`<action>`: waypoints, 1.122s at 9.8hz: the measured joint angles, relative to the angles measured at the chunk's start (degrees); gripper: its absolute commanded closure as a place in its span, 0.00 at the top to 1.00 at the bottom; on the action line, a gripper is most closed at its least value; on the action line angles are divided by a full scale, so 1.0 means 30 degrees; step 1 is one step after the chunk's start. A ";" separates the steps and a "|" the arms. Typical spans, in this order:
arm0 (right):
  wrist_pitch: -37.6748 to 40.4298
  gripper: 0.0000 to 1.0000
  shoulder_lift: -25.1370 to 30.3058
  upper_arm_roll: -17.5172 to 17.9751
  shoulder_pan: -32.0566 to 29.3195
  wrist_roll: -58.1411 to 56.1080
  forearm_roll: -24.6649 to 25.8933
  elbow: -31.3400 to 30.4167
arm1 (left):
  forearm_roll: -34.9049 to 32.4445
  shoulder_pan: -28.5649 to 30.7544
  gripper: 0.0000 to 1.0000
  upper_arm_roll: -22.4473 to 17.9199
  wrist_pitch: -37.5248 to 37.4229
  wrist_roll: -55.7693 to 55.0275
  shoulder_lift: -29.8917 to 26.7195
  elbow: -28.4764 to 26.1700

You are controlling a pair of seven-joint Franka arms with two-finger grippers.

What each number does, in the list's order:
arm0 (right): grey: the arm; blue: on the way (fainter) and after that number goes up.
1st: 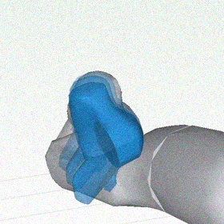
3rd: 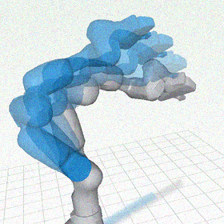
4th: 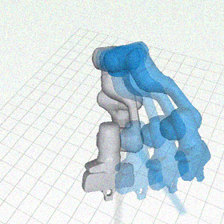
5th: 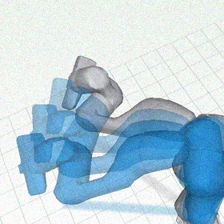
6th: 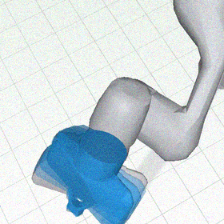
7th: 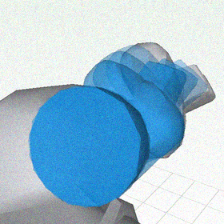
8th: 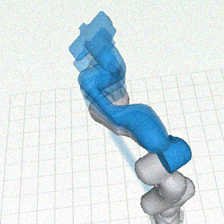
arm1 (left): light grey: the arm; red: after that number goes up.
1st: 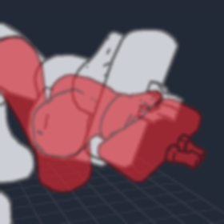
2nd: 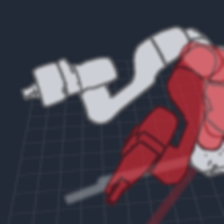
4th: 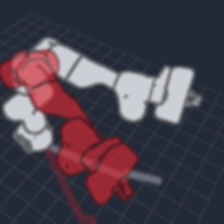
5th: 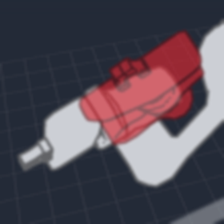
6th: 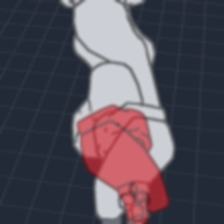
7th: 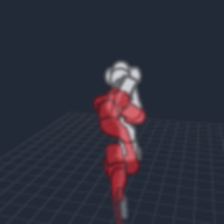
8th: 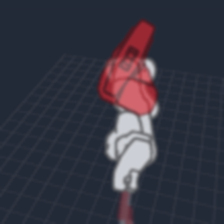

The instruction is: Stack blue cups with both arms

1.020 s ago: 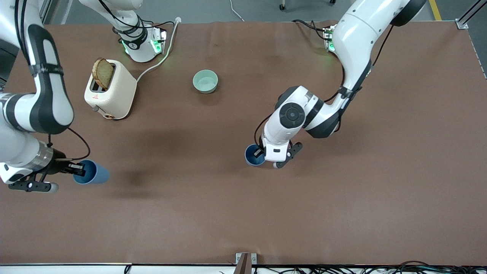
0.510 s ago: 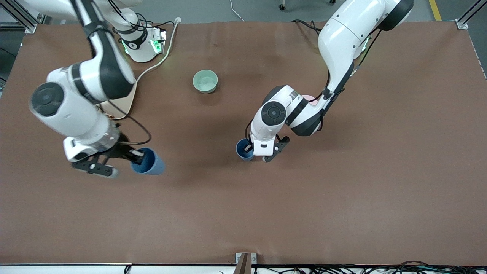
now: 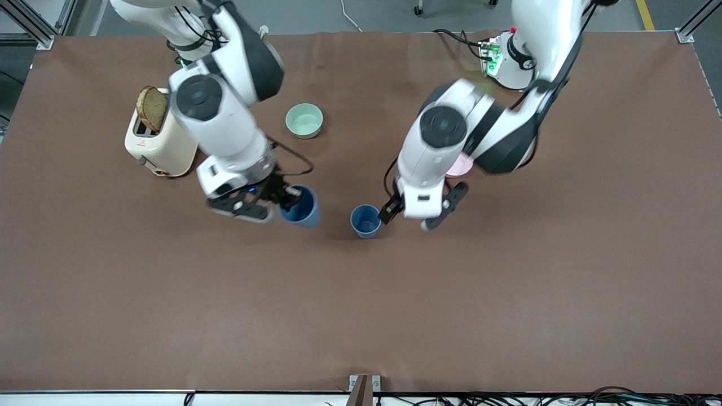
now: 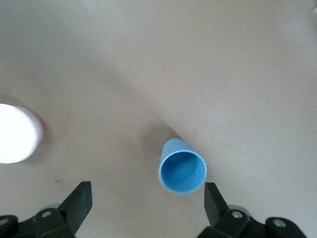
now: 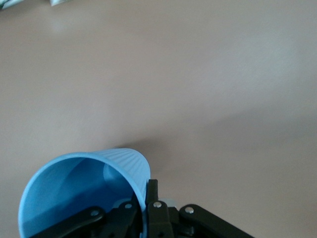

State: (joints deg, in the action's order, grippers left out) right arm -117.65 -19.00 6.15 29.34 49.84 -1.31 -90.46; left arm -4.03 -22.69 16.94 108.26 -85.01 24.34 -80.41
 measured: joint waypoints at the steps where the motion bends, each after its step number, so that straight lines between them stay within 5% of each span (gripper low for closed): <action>1: -0.0065 0.01 -0.0322 -0.0013 0.0981 0.0786 0.0012 0.0095 | -0.0128 0.0638 1.00 -0.0072 -0.0900 0.1275 -0.1482 -0.0016; 6: -0.2132 0.01 -0.4813 -0.0151 0.2265 0.2052 0.0153 0.2784 | -0.0210 0.7268 1.00 -0.0245 -0.2952 1.3209 -0.5358 -0.0117; 11: -0.2399 0.02 -0.5256 -0.0197 0.2566 0.2074 0.0880 0.2971 | -0.0129 1.0898 1.00 -0.0384 -0.7435 2.3485 -0.7803 -0.0160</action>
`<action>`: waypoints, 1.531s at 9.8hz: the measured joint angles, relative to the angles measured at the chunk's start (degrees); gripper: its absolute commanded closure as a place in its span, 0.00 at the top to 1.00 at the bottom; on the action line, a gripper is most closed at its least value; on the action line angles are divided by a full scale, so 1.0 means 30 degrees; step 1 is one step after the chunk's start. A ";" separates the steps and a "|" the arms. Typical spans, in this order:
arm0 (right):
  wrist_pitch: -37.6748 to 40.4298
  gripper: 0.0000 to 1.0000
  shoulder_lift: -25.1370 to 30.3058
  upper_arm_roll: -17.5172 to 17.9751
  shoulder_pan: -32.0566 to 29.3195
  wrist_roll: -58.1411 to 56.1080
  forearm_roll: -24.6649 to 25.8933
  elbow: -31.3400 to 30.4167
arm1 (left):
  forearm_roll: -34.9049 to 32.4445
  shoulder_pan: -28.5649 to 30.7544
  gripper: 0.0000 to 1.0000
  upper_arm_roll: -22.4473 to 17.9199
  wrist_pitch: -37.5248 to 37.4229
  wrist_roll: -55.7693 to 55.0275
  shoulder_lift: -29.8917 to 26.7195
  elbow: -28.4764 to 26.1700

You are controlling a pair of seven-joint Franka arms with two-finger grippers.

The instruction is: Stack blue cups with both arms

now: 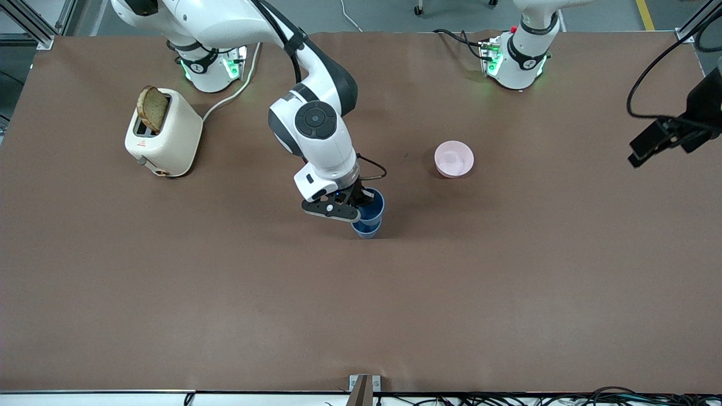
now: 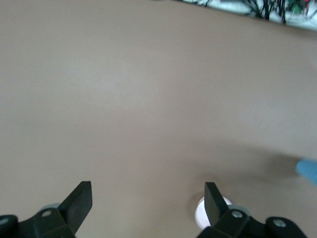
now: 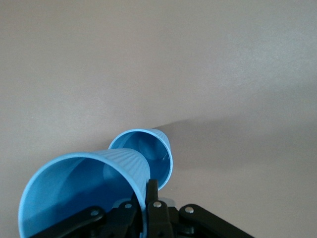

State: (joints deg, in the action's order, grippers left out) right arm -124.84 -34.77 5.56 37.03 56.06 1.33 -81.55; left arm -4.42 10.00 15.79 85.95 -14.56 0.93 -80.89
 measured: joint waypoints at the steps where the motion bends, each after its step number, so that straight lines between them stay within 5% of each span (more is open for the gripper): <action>1: -0.0001 0.02 -0.0066 -0.0005 0.0045 0.0003 0.0189 -0.0001 | 0.0001 -0.0127 1.00 -0.0401 -0.0660 0.1277 -0.0476 -0.0226; 6: 0.0033 0.03 -0.0254 -0.0022 0.0174 0.0006 0.0830 -0.0005 | 0.1782 -0.2005 1.00 -0.2480 0.0917 0.4300 -0.2833 -0.4959; 7: 0.0033 0.19 -0.0309 -0.0021 0.0227 0.0006 0.0861 -0.0005 | 0.1410 -0.2608 1.00 -0.2471 0.1079 0.4308 -0.2894 -0.5140; 8: 0.0033 0.73 -0.0346 -0.0021 0.0249 0.0007 0.0887 -0.0005 | 0.1182 -0.2972 1.00 -0.2449 0.1177 0.4331 -0.2899 -0.5182; 11: 0.0024 0.79 -0.0405 -0.0020 0.0331 0.0125 0.0900 -0.0005 | 0.1173 -0.2940 1.00 -0.2566 0.1315 0.4887 -0.2830 -0.5405; 13: 0.0012 1.00 -0.0393 -0.0112 0.0349 0.0251 0.0914 0.0138 | 0.1173 -0.2926 1.00 -0.2571 0.1521 0.4617 -0.2712 -0.5540; 15: 0.0723 1.00 0.0450 -0.0953 0.0087 0.0306 0.1032 0.0884 | 0.1174 -0.2924 1.00 -0.2572 0.1710 0.3883 -0.2706 -0.5585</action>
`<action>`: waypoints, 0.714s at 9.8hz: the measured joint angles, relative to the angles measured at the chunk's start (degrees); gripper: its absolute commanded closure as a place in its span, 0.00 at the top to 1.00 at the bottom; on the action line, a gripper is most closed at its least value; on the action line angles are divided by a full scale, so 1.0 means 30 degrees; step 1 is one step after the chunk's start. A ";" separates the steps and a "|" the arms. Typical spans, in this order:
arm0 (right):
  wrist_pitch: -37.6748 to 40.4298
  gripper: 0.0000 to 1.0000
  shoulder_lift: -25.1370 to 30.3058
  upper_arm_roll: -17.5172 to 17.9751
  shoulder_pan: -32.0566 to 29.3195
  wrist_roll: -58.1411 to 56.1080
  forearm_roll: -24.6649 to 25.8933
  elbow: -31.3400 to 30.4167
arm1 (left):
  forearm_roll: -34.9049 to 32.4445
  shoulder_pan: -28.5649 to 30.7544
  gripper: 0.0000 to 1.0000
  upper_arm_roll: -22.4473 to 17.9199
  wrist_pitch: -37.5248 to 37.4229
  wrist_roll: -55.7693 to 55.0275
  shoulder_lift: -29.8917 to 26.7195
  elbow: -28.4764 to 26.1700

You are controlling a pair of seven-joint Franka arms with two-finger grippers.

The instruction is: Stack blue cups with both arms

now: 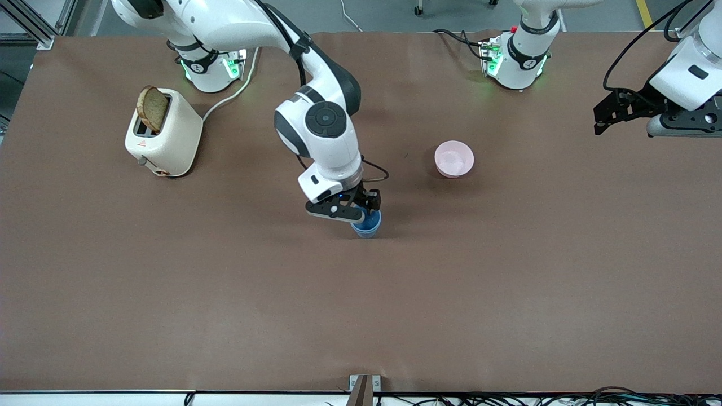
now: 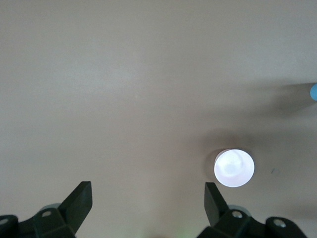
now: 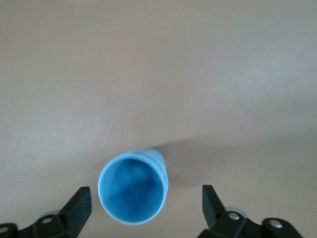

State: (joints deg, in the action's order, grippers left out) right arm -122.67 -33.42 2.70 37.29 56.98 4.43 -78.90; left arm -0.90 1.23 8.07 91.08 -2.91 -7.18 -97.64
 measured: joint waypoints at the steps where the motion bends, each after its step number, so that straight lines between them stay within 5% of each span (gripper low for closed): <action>1: 0.1094 1.00 0.1189 -0.0396 -0.0639 -0.0016 0.0021 0.0285 | 0.0000 0.0006 1.00 -0.0001 0.0008 -0.0197 -0.0006 -0.0001; 4: 0.4879 1.00 0.4958 -0.0543 -0.4346 -0.2329 0.0015 0.0368 | 0.0013 0.0003 1.00 0.0021 -0.0100 -0.0745 -0.0057 0.0000; 7: 0.7037 1.00 0.6310 -0.0584 -0.7969 -0.6393 0.0021 0.0307 | 0.0133 -0.0019 1.00 0.0051 -0.0216 -0.1270 -0.0057 -0.0006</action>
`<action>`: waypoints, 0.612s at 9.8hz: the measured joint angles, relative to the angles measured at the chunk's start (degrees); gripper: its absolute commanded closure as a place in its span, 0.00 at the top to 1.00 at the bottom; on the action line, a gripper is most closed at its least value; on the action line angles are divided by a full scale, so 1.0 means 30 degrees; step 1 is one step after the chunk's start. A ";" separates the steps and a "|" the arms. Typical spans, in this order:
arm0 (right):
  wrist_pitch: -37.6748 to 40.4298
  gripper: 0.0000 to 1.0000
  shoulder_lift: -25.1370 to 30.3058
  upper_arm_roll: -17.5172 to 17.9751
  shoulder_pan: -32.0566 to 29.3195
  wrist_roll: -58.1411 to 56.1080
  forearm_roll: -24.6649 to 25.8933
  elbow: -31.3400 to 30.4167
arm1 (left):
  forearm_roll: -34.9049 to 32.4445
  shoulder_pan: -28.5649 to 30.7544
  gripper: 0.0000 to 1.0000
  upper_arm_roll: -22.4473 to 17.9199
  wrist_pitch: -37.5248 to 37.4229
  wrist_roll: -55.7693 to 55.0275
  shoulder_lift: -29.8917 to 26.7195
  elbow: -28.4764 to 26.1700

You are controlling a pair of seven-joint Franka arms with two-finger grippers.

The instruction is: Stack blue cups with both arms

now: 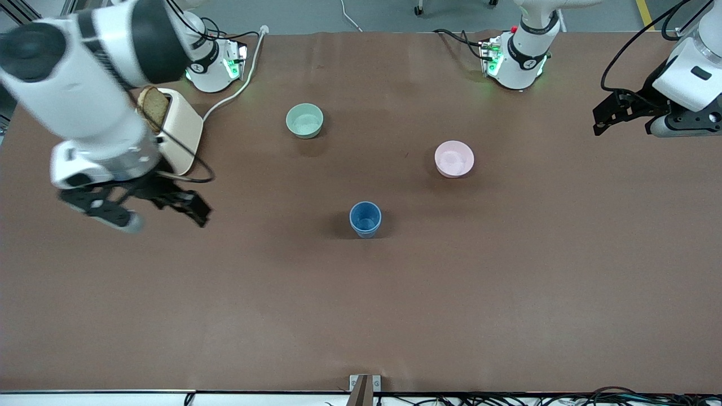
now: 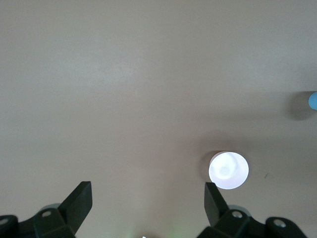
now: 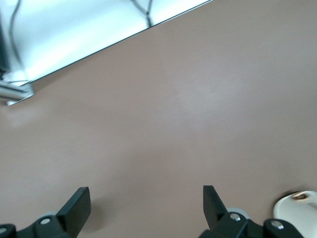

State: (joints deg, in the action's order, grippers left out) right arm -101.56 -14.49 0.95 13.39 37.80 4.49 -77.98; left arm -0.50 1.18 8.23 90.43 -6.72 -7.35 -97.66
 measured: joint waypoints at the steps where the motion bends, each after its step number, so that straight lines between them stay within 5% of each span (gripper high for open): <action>1: 0.0322 1.00 0.0181 -0.0006 -0.1336 -0.1839 -0.0002 -0.0011 | 0.0007 -0.0022 1.00 0.0051 0.0000 -0.0086 0.0000 -0.0001; 6: 0.4169 1.00 0.1245 0.0075 -0.6311 -0.9626 -0.0001 -0.0009 | 0.0015 -0.0081 1.00 0.0142 0.0001 -0.0116 -0.0021 0.0027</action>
State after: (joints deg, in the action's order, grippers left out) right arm -89.05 -10.75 1.17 -5.55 8.92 4.49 -78.00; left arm -0.45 0.93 8.65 90.44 -7.07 -7.41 -97.58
